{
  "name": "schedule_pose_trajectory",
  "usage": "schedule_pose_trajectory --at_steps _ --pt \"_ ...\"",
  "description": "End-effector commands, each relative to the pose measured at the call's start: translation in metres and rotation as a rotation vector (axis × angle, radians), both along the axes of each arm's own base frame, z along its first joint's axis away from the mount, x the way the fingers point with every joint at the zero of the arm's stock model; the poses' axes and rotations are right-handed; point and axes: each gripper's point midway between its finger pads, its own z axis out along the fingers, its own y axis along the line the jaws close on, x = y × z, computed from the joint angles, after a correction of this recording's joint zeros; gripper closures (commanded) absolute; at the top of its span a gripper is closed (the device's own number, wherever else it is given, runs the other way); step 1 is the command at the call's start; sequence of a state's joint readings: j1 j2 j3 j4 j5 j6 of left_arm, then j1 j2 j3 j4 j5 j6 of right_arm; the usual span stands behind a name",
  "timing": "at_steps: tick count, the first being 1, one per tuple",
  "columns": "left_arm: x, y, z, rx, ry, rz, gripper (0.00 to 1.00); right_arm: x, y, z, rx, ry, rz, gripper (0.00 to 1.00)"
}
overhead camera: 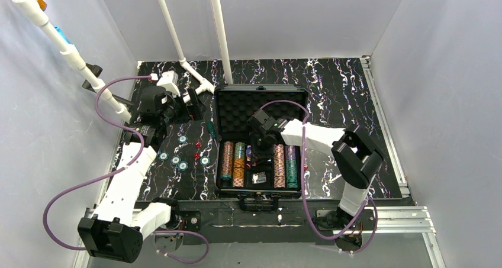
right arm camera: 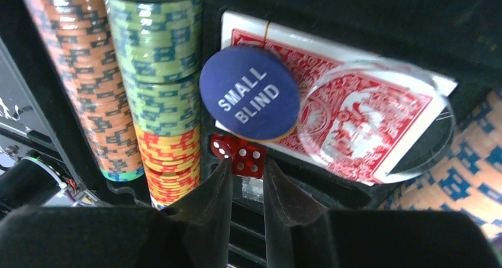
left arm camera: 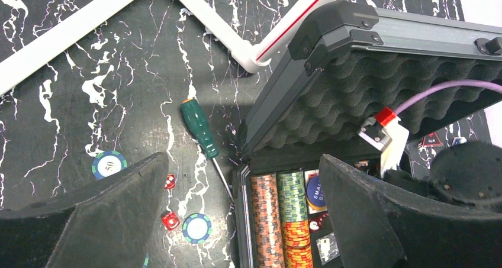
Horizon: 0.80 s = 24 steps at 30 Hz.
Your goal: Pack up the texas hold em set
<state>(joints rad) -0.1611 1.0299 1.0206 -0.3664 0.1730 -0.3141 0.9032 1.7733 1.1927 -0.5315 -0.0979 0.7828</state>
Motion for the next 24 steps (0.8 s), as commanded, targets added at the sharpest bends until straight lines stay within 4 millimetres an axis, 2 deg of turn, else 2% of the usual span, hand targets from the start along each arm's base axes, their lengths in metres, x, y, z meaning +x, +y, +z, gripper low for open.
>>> schedule_pose_trajectory --at_steps 1,9,13,18,24 --pt "-0.001 -0.001 0.000 0.004 0.000 -0.009 0.00 -0.008 -0.001 0.004 0.000 0.092 0.037 0.99" --pt "-0.001 -0.002 -0.002 0.007 0.007 -0.012 0.01 -0.012 0.008 -0.005 0.016 0.143 0.065 0.99" --pt "0.000 -0.002 -0.002 0.006 0.009 -0.013 0.00 -0.013 0.006 -0.007 0.009 0.147 0.065 0.98" --pt "-0.001 -0.003 -0.002 0.003 0.009 -0.016 0.00 -0.007 0.007 -0.011 0.009 0.118 0.063 0.82" --pt "0.000 -0.003 -0.002 0.004 0.010 -0.014 0.01 0.004 0.006 -0.004 0.003 0.050 0.063 0.63"
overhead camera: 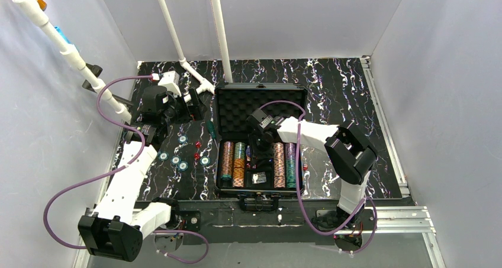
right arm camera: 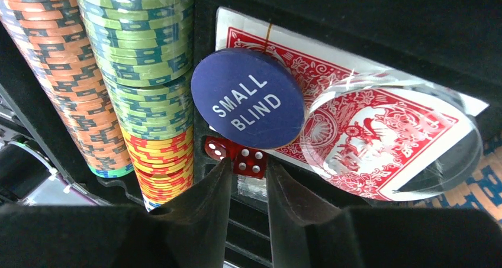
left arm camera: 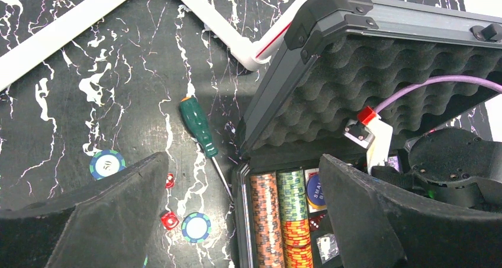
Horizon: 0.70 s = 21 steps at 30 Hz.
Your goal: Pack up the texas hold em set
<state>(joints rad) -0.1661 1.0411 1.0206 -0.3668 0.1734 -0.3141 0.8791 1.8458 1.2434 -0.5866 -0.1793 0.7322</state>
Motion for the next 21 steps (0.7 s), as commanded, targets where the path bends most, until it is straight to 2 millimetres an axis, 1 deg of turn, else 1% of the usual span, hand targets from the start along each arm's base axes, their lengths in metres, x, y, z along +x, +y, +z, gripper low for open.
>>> schedule_pose_trajectory --at_steps 1,4,7,10,12,14,16,19,21 --pt "-0.0011 -0.0011 0.0010 0.002 -0.002 -0.009 0.01 0.0089 0.0059 0.0068 0.016 -0.044 0.012 0.61" --pt "-0.0011 -0.0018 0.0008 0.000 0.000 -0.011 0.01 0.0074 0.0034 0.0098 0.016 -0.049 0.012 0.58" --pt "-0.0010 -0.0024 0.0010 -0.002 0.000 -0.014 0.01 0.0033 0.0011 0.0112 0.023 -0.046 0.007 0.57" --pt "-0.0007 -0.0026 0.0007 -0.003 0.001 -0.014 0.01 0.0009 -0.0011 0.0115 0.034 -0.051 -0.002 0.58" --pt "-0.0007 -0.0030 0.0006 -0.004 0.002 -0.016 0.01 0.0004 0.0000 0.0107 0.045 -0.051 -0.003 0.61" --pt "-0.0006 -0.0031 0.0002 -0.006 0.004 -0.016 0.01 0.0011 0.0015 0.0090 0.044 -0.048 0.001 0.66" --pt "-0.0007 -0.0028 -0.0001 -0.004 0.004 -0.015 0.01 0.0014 0.0026 0.0087 0.042 -0.046 0.006 0.73" --pt "-0.0003 -0.0022 0.0000 -0.001 0.002 -0.013 0.01 0.0019 0.0023 0.0107 0.032 -0.042 0.016 0.85" --pt "-0.0006 -0.0024 -0.0005 -0.001 0.004 -0.014 0.01 0.0015 0.0022 0.0114 0.024 -0.029 0.022 0.95"
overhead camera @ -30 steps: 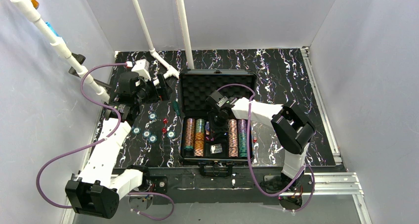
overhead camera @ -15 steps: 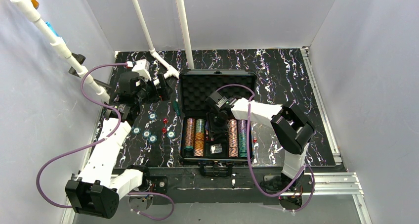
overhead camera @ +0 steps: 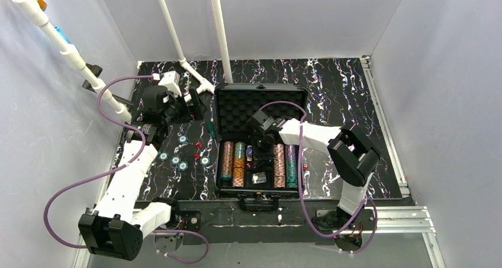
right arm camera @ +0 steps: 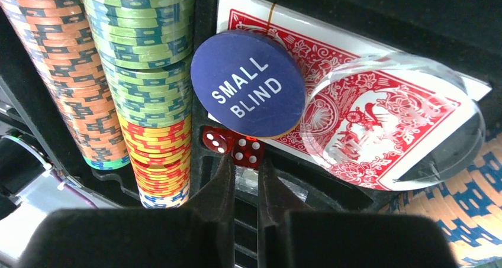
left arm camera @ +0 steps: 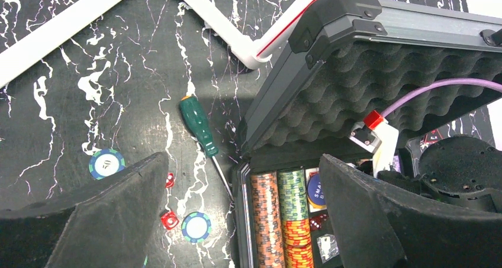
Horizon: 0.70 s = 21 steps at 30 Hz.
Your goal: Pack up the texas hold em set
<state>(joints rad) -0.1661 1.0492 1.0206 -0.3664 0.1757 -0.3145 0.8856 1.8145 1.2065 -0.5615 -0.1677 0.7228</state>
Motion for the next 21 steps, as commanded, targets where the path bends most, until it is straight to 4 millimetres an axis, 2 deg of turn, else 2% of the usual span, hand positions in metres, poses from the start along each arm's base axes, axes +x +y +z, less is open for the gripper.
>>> schedule_pose_trajectory --at_steps 1,11,21 --pt "-0.002 -0.002 0.002 0.000 -0.003 -0.012 0.01 0.003 0.005 0.011 0.014 0.010 0.014 0.99" --pt "-0.003 -0.003 0.004 -0.004 -0.009 -0.017 0.01 0.000 0.003 0.009 -0.002 0.128 0.029 0.99" --pt "-0.003 -0.003 0.005 -0.003 -0.012 -0.017 0.01 0.004 0.003 -0.006 -0.030 0.161 0.021 0.99"
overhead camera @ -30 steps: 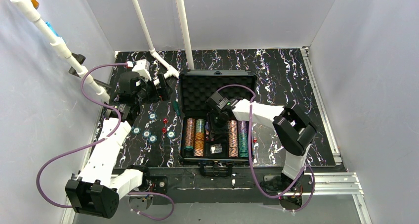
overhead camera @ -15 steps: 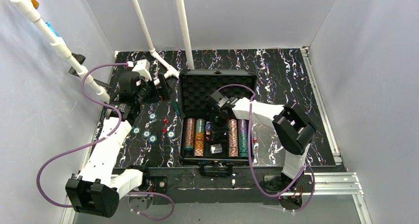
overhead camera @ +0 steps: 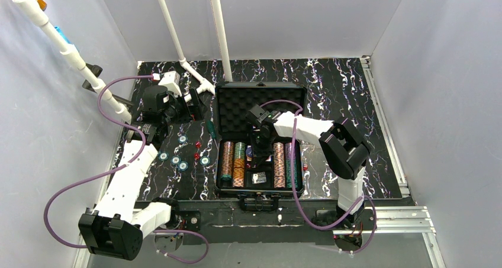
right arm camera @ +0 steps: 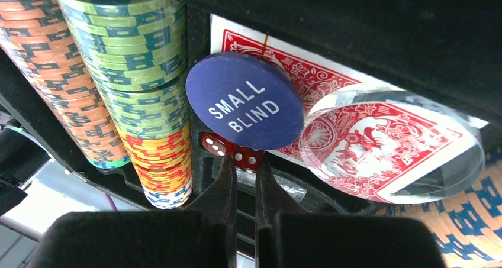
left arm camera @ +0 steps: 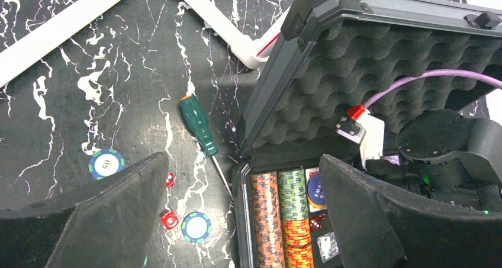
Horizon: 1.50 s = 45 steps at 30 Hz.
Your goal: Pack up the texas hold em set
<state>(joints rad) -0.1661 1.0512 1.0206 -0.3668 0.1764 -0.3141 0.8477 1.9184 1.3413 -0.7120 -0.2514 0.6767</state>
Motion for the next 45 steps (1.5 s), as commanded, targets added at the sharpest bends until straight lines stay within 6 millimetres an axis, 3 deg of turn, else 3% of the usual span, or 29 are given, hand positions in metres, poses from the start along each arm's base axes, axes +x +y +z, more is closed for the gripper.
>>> schedule_pose_trajectory --at_steps 1,4,9,15,22,25,28,31,34,38,39,41,43,45 --pt "-0.004 -0.003 0.006 -0.004 -0.014 -0.017 0.00 0.003 0.003 -0.008 0.000 0.037 -0.014 0.99" --pt "-0.004 -0.003 0.006 -0.007 -0.013 -0.020 0.01 0.007 0.002 -0.012 -0.007 0.015 -0.025 0.98" --pt "-0.003 -0.003 0.006 -0.006 -0.014 -0.018 0.01 0.011 0.006 -0.001 0.045 -0.036 -0.024 0.76" --pt "-0.003 -0.003 0.006 -0.006 -0.012 -0.020 0.00 0.012 0.004 0.021 0.086 -0.094 -0.024 0.61" --pt "-0.003 -0.004 0.005 -0.009 -0.009 -0.021 0.01 0.011 -0.002 0.020 0.078 -0.112 -0.023 0.59" --pt "-0.003 -0.004 0.004 -0.006 -0.008 -0.022 0.01 0.009 -0.004 0.028 0.084 -0.152 -0.008 0.61" --pt "-0.003 -0.003 0.004 -0.004 -0.008 -0.019 0.01 0.016 -0.029 0.050 -0.012 -0.368 0.017 0.60" --pt "-0.003 -0.005 0.005 -0.009 -0.010 -0.023 0.01 0.024 -0.083 0.079 -0.092 -0.593 -0.087 0.55" --pt "-0.004 -0.006 0.007 -0.018 -0.012 -0.030 0.01 0.024 -0.138 0.090 -0.102 -0.721 -0.245 0.49" --pt "-0.004 -0.007 0.007 -0.021 -0.015 -0.030 0.01 0.024 -0.200 0.075 -0.058 -0.677 -0.510 0.39" --pt "-0.003 -0.007 0.007 -0.021 -0.014 -0.030 0.01 0.019 -0.205 0.067 -0.034 -0.644 -0.531 0.31" --pt "-0.003 -0.007 0.005 -0.024 -0.008 -0.031 0.01 0.020 -0.226 0.054 -0.047 -0.570 -0.630 0.27" --pt "-0.003 -0.008 0.003 -0.023 0.000 -0.033 0.01 0.017 -0.233 0.043 -0.050 -0.463 -0.687 0.31" --pt "-0.002 -0.008 0.002 -0.022 0.003 -0.031 0.01 0.016 -0.226 0.033 -0.002 -0.323 -0.731 0.31"
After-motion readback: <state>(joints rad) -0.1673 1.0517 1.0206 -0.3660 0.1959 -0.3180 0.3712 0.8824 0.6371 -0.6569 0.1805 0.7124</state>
